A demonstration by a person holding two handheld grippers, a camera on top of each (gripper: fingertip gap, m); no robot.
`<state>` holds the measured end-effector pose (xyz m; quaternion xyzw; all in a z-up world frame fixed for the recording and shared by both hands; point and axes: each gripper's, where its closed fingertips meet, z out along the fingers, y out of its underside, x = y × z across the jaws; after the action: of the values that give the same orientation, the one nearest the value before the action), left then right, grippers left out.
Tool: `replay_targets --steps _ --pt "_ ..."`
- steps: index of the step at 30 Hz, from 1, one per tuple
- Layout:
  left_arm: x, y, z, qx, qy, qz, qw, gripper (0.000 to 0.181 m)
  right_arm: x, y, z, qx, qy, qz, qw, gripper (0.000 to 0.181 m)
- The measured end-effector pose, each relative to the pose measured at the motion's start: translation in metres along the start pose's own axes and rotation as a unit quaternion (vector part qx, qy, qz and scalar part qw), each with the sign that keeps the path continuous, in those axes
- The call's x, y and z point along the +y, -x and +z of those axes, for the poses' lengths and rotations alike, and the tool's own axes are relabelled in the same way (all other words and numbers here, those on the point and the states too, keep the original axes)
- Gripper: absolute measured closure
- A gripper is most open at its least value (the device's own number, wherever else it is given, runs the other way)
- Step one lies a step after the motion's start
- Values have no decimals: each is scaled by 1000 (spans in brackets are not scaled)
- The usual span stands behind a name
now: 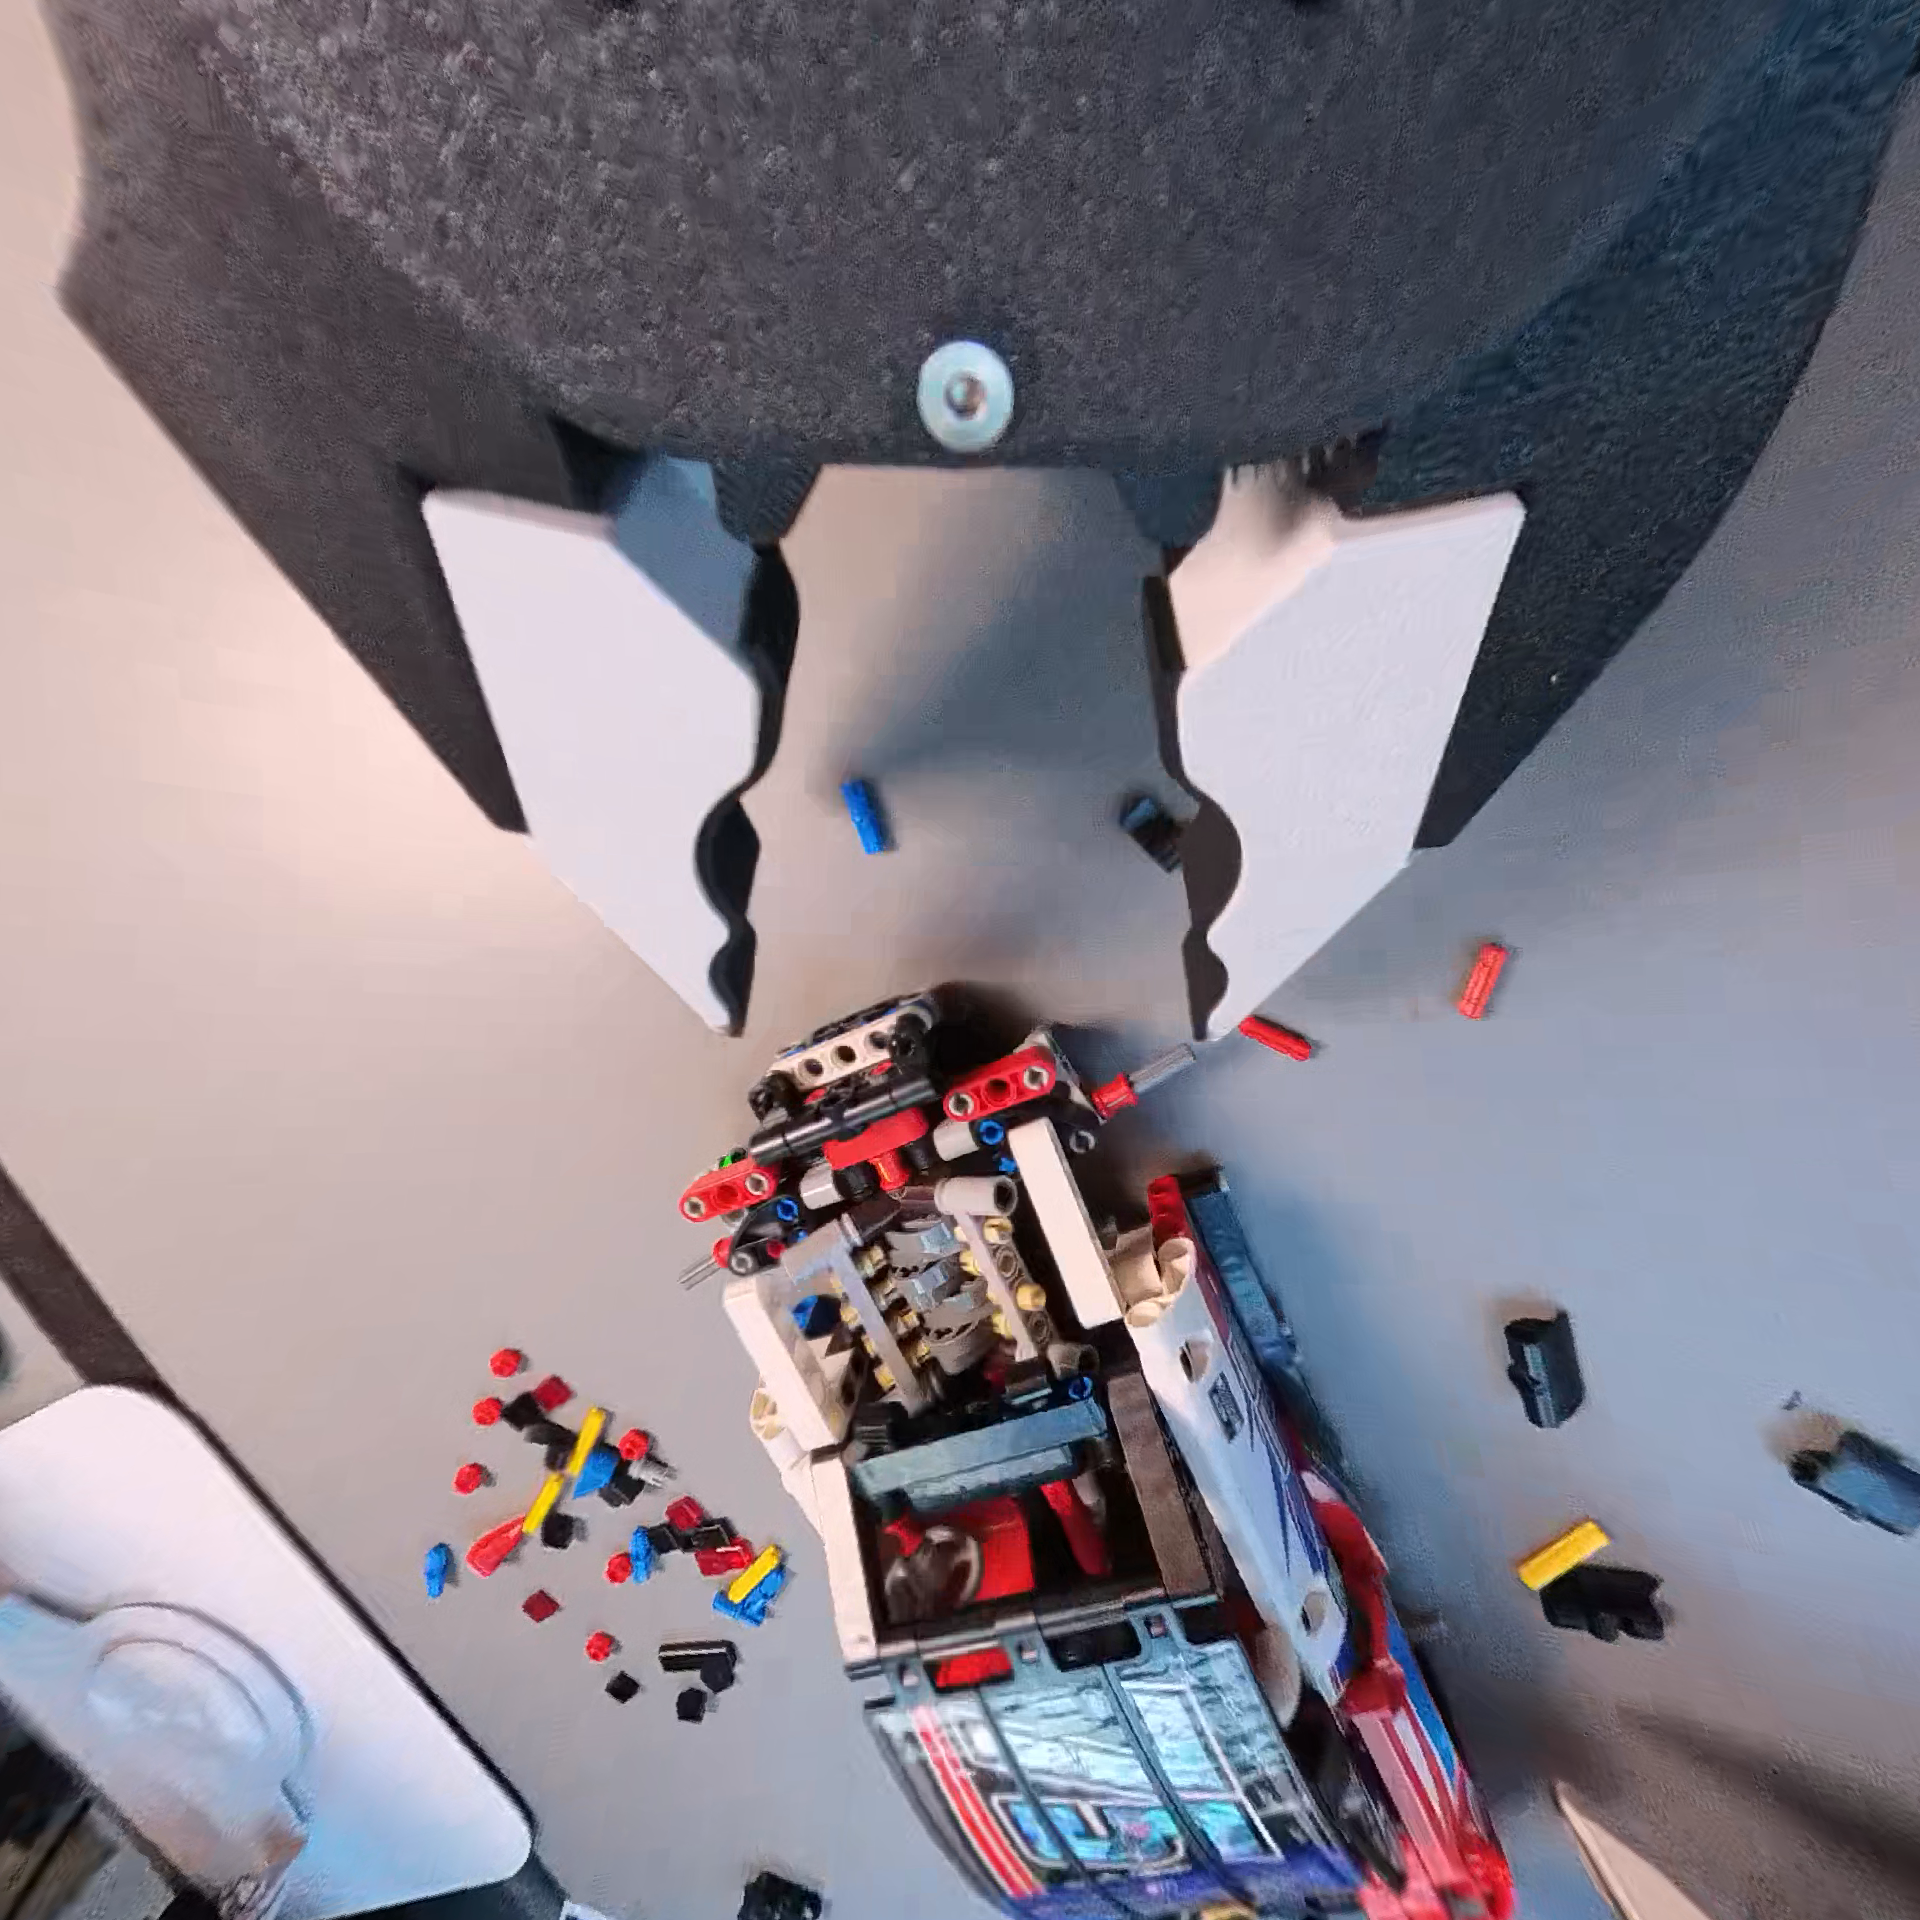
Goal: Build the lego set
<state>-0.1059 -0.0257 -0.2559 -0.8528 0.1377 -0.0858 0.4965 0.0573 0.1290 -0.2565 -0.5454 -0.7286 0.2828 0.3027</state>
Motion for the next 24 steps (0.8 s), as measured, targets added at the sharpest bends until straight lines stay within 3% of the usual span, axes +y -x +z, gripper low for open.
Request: replay_targets --steps 3,4,6,17,21,24 --pt "-3 -1 8 -1 1 -5 1000 128 -7 0 22 -24 4 17 1000 94" --pt "-4 2 10 -12 2 -1 1000 130 -8 -3 24 -24 10 14 1000 99" --pt "-6 7 14 -24 4 5 1000 134 -9 -8 25 -25 16 5 1000 109" --pt "-17 24 37 -47 11 18 999 135 -9 -43 32 -2 20 10 1000 109" --pt "-23 31 20 -69 -8 16 997 131 -34 -33 1 -3 -53 31 998 107" --pt "-31 20 -5 -46 -41 13 998 134 -53 -11 -32 1 -112 17 994 122"
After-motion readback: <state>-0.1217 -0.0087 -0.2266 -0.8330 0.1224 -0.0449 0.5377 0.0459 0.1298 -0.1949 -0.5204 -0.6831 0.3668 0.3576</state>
